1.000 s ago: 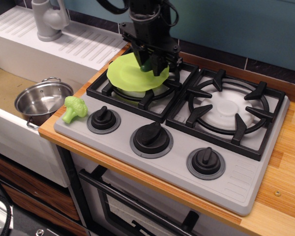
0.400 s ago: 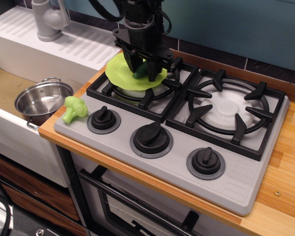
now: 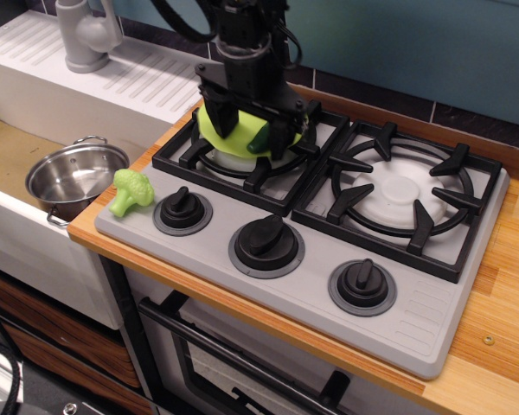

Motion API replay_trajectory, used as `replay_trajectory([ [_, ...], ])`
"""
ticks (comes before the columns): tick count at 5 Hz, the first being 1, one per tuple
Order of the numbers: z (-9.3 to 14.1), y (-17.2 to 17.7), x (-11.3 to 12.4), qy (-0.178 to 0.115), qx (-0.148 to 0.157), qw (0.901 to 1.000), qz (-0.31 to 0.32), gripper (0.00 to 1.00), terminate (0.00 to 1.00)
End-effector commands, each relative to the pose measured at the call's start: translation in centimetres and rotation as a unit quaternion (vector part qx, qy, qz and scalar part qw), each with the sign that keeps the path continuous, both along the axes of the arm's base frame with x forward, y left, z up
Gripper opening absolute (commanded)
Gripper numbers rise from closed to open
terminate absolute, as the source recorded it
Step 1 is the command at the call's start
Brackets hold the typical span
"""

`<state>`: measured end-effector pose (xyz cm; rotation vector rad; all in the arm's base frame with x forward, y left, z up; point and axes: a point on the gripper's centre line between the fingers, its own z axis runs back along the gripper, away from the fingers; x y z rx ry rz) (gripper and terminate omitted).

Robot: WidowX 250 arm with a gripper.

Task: Put pickle on plate and cauliflower in pot or pan in sink

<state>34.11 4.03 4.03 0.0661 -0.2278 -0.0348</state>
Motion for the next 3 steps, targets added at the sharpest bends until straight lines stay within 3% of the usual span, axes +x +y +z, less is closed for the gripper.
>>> replay_trajectory([
  [1,4.0,-0.6,-0.4,0.002,-0.008,1.0000,-0.003,1.00,0.00],
  [3,5.9,-0.4,-0.6,0.014,-0.001,0.9999,-0.008,1.00,0.00],
])
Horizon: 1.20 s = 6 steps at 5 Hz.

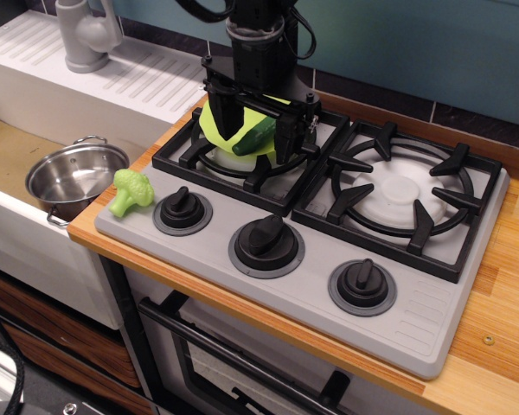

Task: Put pickle on plate and cauliflower in pot or pan in sink

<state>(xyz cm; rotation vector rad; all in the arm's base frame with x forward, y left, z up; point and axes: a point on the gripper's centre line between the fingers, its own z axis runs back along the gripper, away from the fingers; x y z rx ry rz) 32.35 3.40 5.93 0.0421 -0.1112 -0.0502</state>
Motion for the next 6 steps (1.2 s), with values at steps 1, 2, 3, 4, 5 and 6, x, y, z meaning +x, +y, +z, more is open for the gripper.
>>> replay_trajectory([
  [1,4.8,0.1,0.9,-0.041,0.011,0.9991,-0.006,1.00,0.00],
  [2,6.3,-0.1,0.9,-0.024,0.021,0.9994,-0.013,1.00,0.00],
  [3,6.3,-0.1,0.9,-0.024,0.021,0.9994,-0.013,1.00,0.00],
  [4,6.3,-0.1,0.9,-0.024,0.021,0.9994,-0.013,1.00,0.00],
  [5,6.3,-0.1,0.9,-0.024,0.021,0.9994,-0.013,1.00,0.00],
  [6,6.3,-0.1,0.9,-0.024,0.021,0.9994,-0.013,1.00,0.00],
])
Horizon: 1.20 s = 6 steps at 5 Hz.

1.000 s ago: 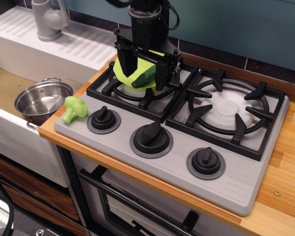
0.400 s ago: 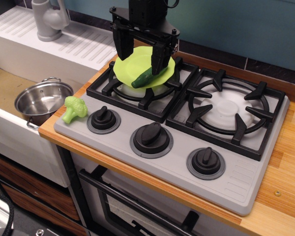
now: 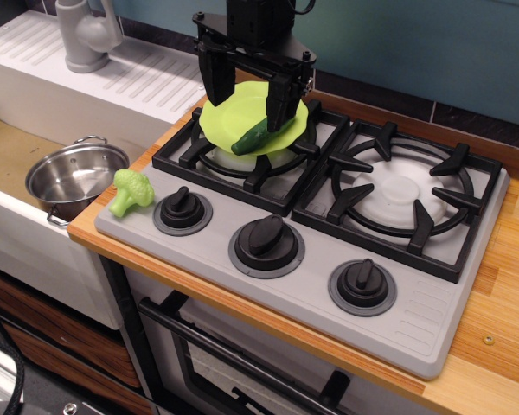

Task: Put pickle on plate and cauliflower in pot or pan in sink

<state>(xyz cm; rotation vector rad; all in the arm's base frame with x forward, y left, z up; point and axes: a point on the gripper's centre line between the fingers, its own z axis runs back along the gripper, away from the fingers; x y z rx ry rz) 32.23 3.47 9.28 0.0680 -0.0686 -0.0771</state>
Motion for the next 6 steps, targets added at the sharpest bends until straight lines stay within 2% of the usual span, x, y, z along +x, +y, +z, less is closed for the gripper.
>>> replay_trajectory([
  [1,2.1,1.8,-0.7,-0.090,-0.001,0.9959,0.007,1.00,0.00],
  [2,1.1,3.4,-2.0,-0.137,0.007,0.9906,0.010,1.00,0.00],
  [3,0.6,4.5,-2.9,-0.158,0.007,0.9873,0.010,1.00,0.00],
  [6,-0.5,7.3,-4.5,-0.193,0.010,0.9812,0.001,1.00,0.00],
])
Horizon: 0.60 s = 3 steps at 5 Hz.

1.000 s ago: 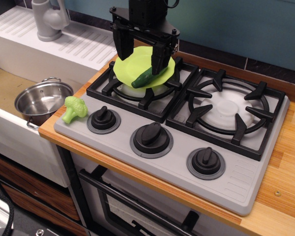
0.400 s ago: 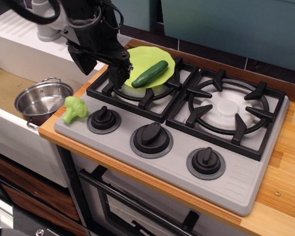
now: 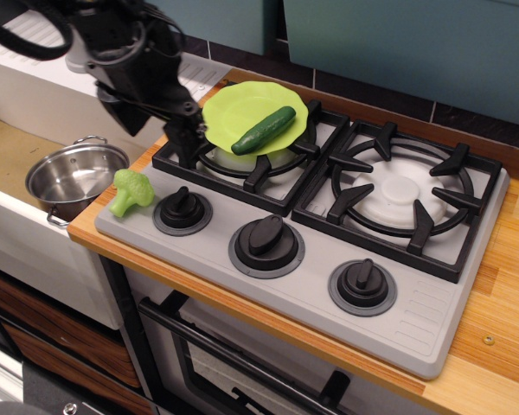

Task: Put pickle on plate and cauliflower in pot or pan in sink

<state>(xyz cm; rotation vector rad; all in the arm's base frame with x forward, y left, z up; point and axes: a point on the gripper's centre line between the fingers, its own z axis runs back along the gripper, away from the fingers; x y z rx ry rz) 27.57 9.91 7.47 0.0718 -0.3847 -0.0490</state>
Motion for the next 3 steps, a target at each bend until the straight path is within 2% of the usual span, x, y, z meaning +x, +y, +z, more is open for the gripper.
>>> replay_trajectory([
  [1,1.1,1.4,0.0,-0.045,0.019,0.9988,-0.005,1.00,0.00],
  [3,-0.2,2.9,-0.3,-0.050,0.038,0.9980,-0.009,1.00,0.00],
])
